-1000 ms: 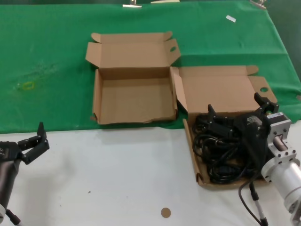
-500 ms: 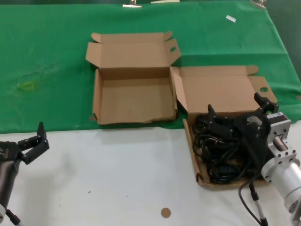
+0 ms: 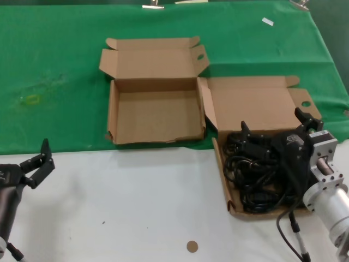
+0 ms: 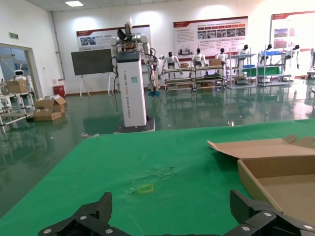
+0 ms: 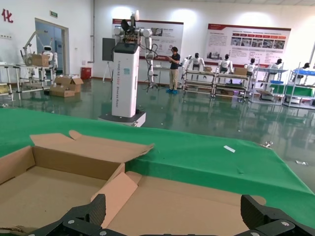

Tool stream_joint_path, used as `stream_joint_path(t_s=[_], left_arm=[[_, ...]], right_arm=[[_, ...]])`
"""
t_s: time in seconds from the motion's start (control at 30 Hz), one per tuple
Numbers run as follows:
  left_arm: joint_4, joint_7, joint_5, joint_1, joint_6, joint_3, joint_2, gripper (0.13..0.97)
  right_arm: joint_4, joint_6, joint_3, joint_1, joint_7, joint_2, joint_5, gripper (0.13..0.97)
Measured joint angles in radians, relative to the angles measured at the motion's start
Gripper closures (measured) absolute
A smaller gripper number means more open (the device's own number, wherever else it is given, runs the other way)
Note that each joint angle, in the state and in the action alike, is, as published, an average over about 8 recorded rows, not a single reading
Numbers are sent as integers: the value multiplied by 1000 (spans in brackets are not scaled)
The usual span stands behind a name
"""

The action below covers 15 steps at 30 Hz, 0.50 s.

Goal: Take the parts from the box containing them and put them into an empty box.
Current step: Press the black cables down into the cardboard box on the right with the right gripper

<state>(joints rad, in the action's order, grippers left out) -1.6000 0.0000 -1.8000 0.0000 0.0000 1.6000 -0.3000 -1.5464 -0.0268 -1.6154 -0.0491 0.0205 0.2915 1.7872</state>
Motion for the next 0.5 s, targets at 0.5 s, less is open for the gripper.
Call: stream_joint_path(t_s=[0.5], left_arm=[[0, 0, 0, 0, 0, 0, 0, 442]], right_arm=[[-9, 76, -122, -26, -17, 126, 85, 129]])
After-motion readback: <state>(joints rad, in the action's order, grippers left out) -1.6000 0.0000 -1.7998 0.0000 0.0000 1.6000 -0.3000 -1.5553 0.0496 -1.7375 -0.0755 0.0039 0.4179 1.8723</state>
